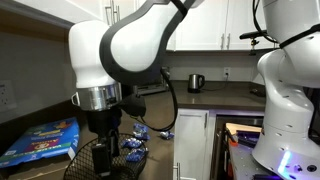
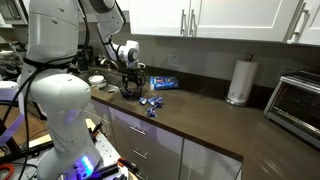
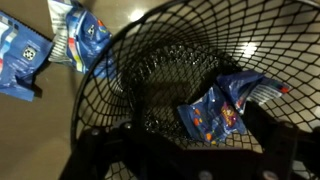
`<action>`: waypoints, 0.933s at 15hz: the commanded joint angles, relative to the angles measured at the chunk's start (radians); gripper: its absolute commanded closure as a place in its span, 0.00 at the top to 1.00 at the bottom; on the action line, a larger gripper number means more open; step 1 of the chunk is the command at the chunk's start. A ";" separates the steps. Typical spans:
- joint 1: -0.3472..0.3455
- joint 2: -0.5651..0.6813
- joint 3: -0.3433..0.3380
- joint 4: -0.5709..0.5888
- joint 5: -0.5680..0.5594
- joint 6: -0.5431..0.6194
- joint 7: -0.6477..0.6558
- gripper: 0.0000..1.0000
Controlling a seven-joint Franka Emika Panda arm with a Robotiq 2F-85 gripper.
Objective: Remove a packet from the bin and put it on the counter
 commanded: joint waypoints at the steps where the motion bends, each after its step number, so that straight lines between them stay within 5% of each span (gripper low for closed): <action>1: 0.040 -0.019 -0.029 -0.015 -0.127 0.016 0.099 1.00; 14: 0.070 -0.025 -0.118 0.003 -0.455 -0.032 0.309 1.00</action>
